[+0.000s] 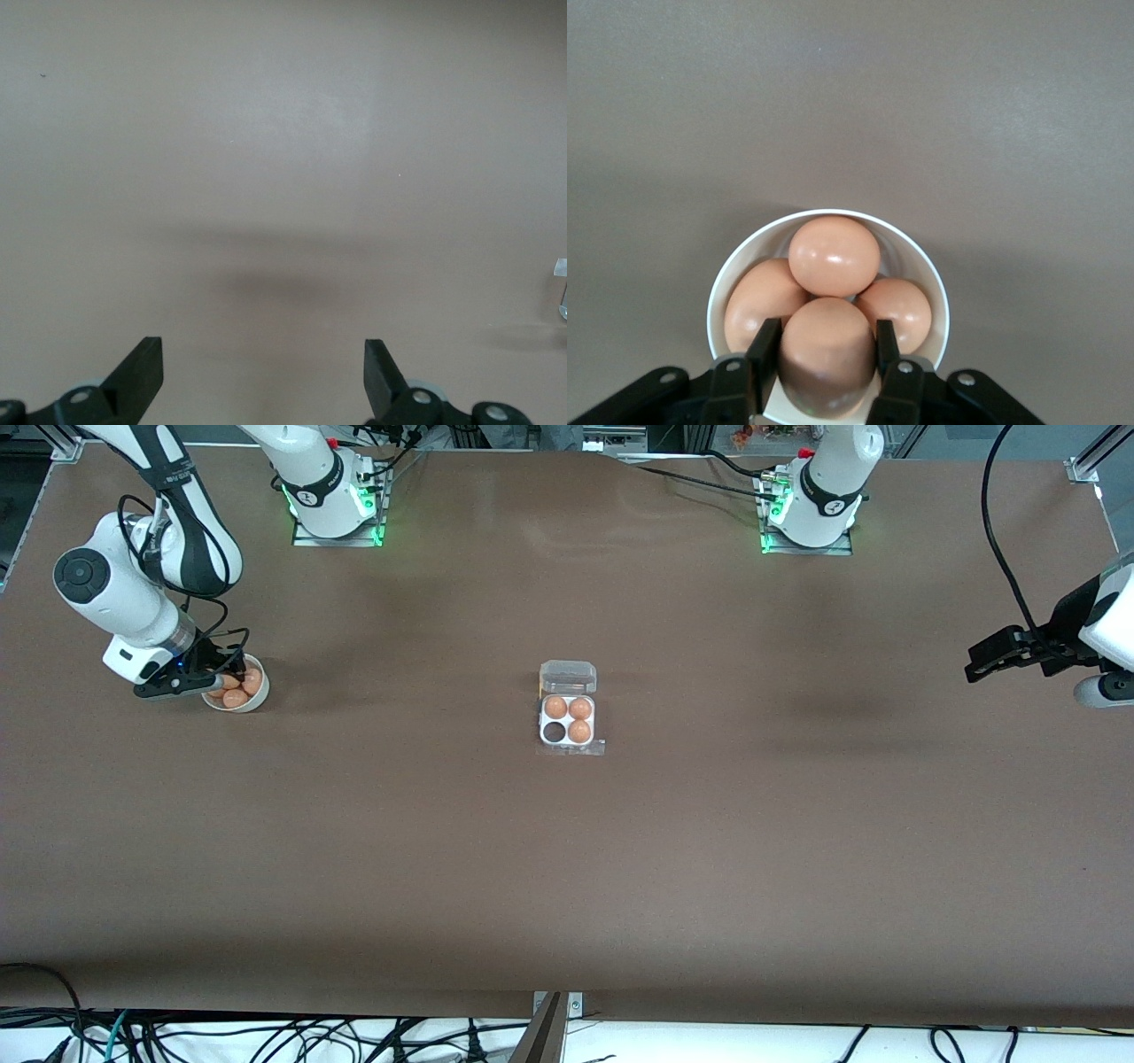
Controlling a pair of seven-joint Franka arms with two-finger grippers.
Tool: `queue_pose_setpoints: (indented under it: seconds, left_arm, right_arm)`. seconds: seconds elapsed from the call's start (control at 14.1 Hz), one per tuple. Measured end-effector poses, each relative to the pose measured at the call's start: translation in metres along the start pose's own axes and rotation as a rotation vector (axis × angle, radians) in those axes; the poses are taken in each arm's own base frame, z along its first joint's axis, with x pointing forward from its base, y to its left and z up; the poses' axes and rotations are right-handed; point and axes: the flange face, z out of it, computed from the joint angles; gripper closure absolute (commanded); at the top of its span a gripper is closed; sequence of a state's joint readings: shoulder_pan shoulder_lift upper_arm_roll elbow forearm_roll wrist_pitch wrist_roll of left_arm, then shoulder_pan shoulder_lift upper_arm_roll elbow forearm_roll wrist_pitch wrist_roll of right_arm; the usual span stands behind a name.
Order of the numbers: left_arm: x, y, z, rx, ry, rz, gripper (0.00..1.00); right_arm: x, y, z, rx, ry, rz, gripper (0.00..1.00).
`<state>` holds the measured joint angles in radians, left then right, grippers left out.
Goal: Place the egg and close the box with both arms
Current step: 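Grasp a brown egg from the bowl with the right gripper and lift, then carry the egg with the right gripper over the carton's empty slot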
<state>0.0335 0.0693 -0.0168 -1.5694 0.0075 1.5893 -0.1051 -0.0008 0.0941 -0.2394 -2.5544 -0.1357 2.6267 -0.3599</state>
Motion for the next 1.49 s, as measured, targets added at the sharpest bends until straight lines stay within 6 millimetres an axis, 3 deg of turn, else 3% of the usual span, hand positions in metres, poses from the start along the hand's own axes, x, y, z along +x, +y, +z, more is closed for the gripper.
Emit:
queue_pose_setpoints:
  seconds: [0.35, 0.57, 0.78, 0.92, 1.06, 1.2, 1.49]
  left_arm:
    - [0.000, 0.000, 0.000, 0.000, 0.000, 0.000, 0.00]
    - [0.000, 0.000, 0.000, 0.000, 0.000, 0.000, 0.00]
    - [0.000, 0.000, 0.000, 0.000, 0.000, 0.000, 0.00]
    - [0.000, 0.001, 0.000, 0.000, 0.000, 0.001, 0.00]
    - [0.000, 0.001, 0.000, 0.000, 0.000, 0.001, 0.00]
    - [0.000, 0.001, 0.000, 0.000, 0.000, 0.002, 0.00]
    - [0.000, 0.001, 0.000, 0.000, 0.000, 0.002, 0.00]
  right_arm:
    - [0.006, 0.003, -0.014, 0.011, -0.036, -0.001, 0.81]
    - [0.023, 0.008, -0.042, 0.018, -0.074, -0.009, 0.83]
    - [0.059, -0.008, -0.087, 0.038, -0.110, -0.012, 0.83]
    - [0.089, -0.037, -0.125, 0.046, -0.127, 0.013, 0.83]
    - [0.118, -0.079, -0.153, 0.039, -0.123, 0.056, 0.83]
    - [0.145, -0.131, -0.161, 0.038, -0.112, 0.119, 0.83]
    - [0.185, -0.243, -0.157, 0.040, -0.104, 0.260, 0.83]
